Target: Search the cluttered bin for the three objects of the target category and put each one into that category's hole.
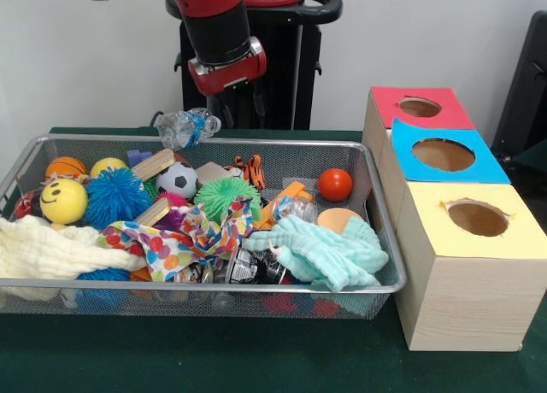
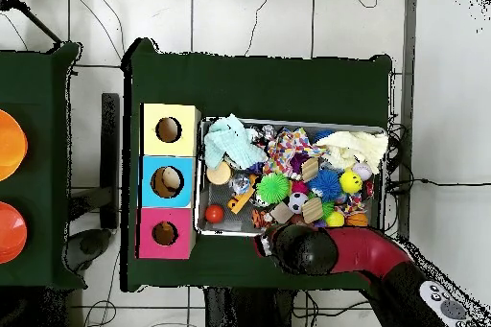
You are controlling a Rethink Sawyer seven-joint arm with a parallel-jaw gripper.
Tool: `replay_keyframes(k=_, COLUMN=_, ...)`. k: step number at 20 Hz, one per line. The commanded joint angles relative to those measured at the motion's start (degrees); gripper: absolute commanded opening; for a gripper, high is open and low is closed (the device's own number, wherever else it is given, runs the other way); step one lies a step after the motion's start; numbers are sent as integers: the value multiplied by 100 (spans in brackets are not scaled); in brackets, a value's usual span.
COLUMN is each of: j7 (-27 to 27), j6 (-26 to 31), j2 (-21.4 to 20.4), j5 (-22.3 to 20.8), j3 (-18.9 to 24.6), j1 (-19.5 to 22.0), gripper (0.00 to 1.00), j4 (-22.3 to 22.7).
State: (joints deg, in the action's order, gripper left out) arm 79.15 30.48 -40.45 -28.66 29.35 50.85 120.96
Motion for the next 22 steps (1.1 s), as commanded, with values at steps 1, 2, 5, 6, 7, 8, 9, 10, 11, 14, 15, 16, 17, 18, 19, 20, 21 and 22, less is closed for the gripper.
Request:
replay_keyframes(k=1, j7=464, j6=-576, j2=-235, j5=-387, j3=-231, j1=166, gripper=100, j4=281)
replay_keyframes(k=2, j7=471, j6=-631, j2=-222, j5=-399, j3=-253, j1=175, gripper=100, j4=310)
replay_keyframes(k=5, j7=440, j6=-688, j2=-112, j5=-414, j3=-311, j1=146, gripper=100, j4=262)
replay_keyframes(k=6, j7=423, j6=-692, j2=-73, j5=-415, j3=-325, j1=129, gripper=100, j4=234)
replay_keyframes(k=7, j7=401, j6=-659, j2=-32, j5=-401, j3=-332, j1=93, gripper=100, j4=179)
replay_keyframes(k=8, j7=385, j6=-613, j2=-2, j5=-384, j3=-327, j1=46, gripper=100, j4=115)
replay_keyframes(k=9, j7=370, j6=-567, j2=28, j5=-368, j3=-323, j1=0, gripper=100, j4=52)
replay_keyframes(k=10, j7=342, j6=-504, j2=90, j5=-362, j3=-321, j1=-48, gripper=100, j4=-35)
replay_keyframes(k=11, j7=315, j6=-431, j2=167, j5=-350, j3=-320, j1=-88, gripper=100, j4=-134)
replay_keyframes(k=14, j7=255, j6=-196, j2=389, j5=-307, j3=-343, j1=-239, gripper=100, j4=-445)
replay_keyframes(k=15, j7=212, j6=-118, j2=488, j5=-295, j3=-344, j1=-286, gripper=100, j4=-564)
replay_keyframes(k=16, j7=149, j6=-63, j2=592, j5=-291, j3=-328, j1=-309, gripper=100, j4=-673)
replay_keyframes(k=17, j7=105, j6=24, j2=663, j5=-279, j3=-328, j1=-355, gripper=100, j4=-785)
replay_keyframes(k=18, j7=59, j6=96, j2=710, j5=-273, j3=-327, j1=-388, gripper=100, j4=-864)
replay_keyframes(k=19, j7=23, j6=159, j2=744, j5=-265, j3=-324, j1=-426, gripper=100, j4=-941)
replay_keyframes(k=20, j7=0, j6=198, j2=779, j5=-255, j3=-322, j1=-463, gripper=100, j4=-1008)
replay_keyframes(k=21, j7=-22, j6=238, j2=815, j5=-245, j3=-319, j1=-500, gripper=100, j4=-1075)
replay_keyframes(k=22, j7=-40, j6=258, j2=861, j5=-241, j3=-319, j1=-536, gripper=100, j4=-1143)
